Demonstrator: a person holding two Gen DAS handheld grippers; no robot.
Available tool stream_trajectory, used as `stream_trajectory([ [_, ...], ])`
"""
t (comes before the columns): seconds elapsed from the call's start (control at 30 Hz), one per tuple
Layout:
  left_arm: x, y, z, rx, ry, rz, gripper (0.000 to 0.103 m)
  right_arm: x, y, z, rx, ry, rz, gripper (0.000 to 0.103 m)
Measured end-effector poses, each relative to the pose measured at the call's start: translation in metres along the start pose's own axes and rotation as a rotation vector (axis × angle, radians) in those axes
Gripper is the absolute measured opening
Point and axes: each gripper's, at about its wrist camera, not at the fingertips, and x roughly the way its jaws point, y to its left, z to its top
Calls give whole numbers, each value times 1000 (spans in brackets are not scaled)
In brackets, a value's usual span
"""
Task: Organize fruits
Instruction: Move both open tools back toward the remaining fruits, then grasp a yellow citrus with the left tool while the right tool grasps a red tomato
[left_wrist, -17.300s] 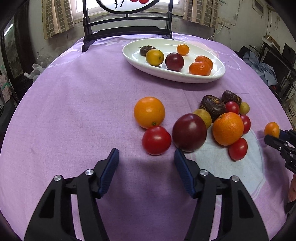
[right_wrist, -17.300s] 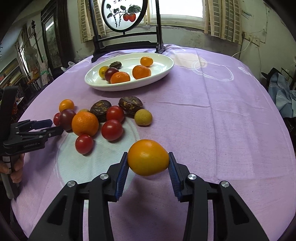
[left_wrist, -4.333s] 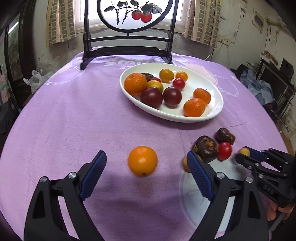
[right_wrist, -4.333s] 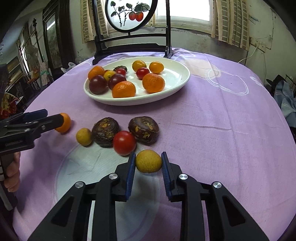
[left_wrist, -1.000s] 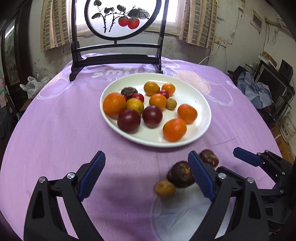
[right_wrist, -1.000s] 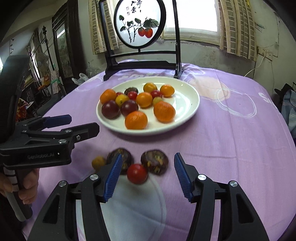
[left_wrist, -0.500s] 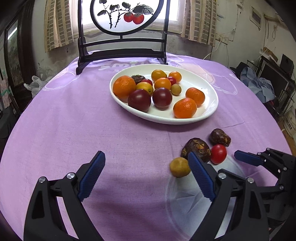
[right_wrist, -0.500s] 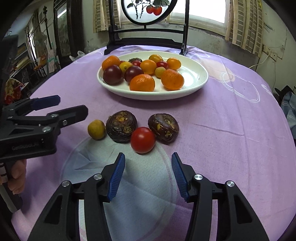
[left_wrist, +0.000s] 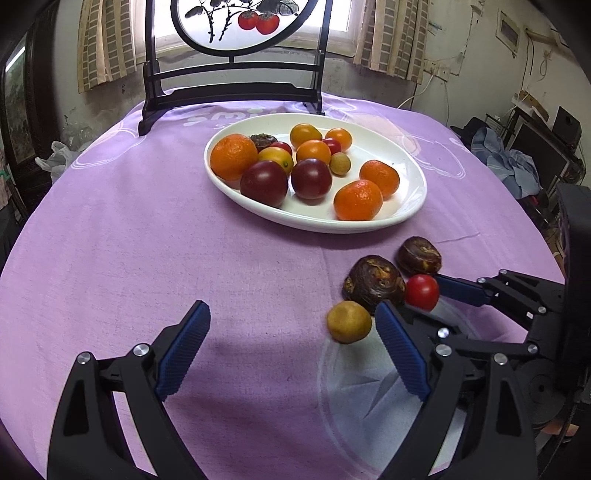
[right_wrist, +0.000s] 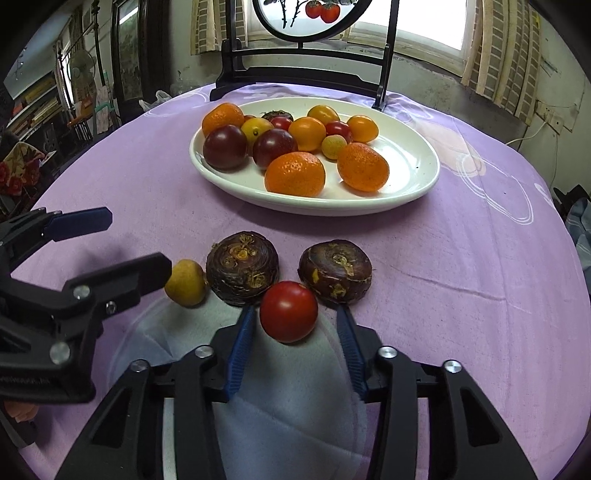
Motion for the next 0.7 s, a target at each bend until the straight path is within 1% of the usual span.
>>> stream_trajectory([
  [0.03,0,0,0,1,0,-3,89,0,-1,0,5,-6,5,30],
  [0.2,0,-4,-2,12,10,-27,89,-10,-11,-6,59,-18,29,29],
  [0.3,1,-9,-5,38,17,-36,89,-19,-18,-13,88,-31,30,30],
  [0.47,4,-20,-10,97,13,-22,89,-28,-33,-23,135,-37,38,30],
  [0.53,6,-23,-11,109,12,-15,84,-29,-35,-25,140,-38,41,30],
  [0.57,9,-24,-12,114,17,-15,76,-29,-34,-25,139,-40,43,30],
  [0.6,13,-25,-12,119,29,-16,71,-30,-34,-25,137,-42,47,30],
  [0.63,15,-25,-13,122,40,-17,69,-30,-33,-25,135,-45,51,30],
  [0.67,19,-26,-13,127,50,-18,63,-31,-33,-24,133,-47,53,30],
  [0.7,23,-26,-13,130,60,-18,59,-32,-32,-25,131,-49,55,30],
])
